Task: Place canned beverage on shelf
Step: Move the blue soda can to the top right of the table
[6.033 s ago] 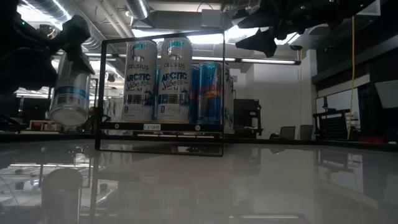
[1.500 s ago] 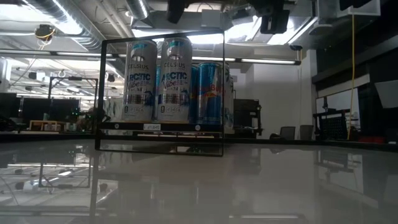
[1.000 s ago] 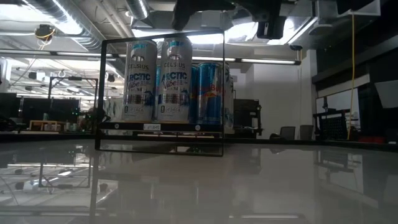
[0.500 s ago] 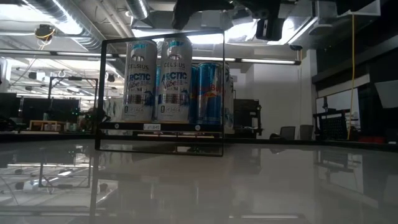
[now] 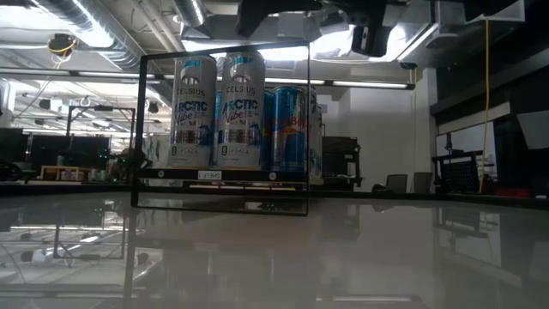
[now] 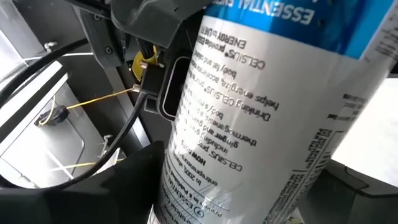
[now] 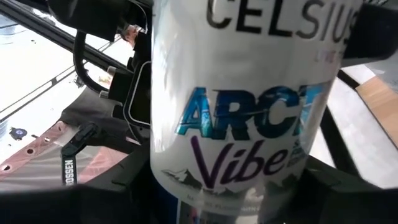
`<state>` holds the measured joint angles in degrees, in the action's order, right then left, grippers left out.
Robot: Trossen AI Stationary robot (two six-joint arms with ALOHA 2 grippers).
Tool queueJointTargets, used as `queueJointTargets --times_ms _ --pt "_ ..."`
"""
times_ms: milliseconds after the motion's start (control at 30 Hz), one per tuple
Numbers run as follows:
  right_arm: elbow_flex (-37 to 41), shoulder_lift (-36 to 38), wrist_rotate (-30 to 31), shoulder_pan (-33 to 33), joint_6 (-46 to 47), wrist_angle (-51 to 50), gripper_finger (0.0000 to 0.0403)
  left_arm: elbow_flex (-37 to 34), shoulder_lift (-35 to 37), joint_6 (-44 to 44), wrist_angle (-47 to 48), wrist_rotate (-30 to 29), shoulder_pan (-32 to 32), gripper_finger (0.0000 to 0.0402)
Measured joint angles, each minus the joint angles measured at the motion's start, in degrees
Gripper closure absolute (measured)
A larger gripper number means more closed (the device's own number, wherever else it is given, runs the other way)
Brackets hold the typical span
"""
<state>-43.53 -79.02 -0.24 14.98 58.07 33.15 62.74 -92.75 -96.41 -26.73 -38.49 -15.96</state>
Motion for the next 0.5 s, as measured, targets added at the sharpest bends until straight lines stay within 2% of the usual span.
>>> queueJointTargets --times_ms 233,500 --pt "0.0 0.0 -1.9 0.1 -0.2 0.1 0.0163 0.0 0.0 -0.4 -0.1 -3.8 -3.4 0.01" --pt "0.0 0.3 -3.4 0.0 3.4 0.0 0.0163 0.0 0.0 -6.9 0.1 -11.4 -6.1 0.01"
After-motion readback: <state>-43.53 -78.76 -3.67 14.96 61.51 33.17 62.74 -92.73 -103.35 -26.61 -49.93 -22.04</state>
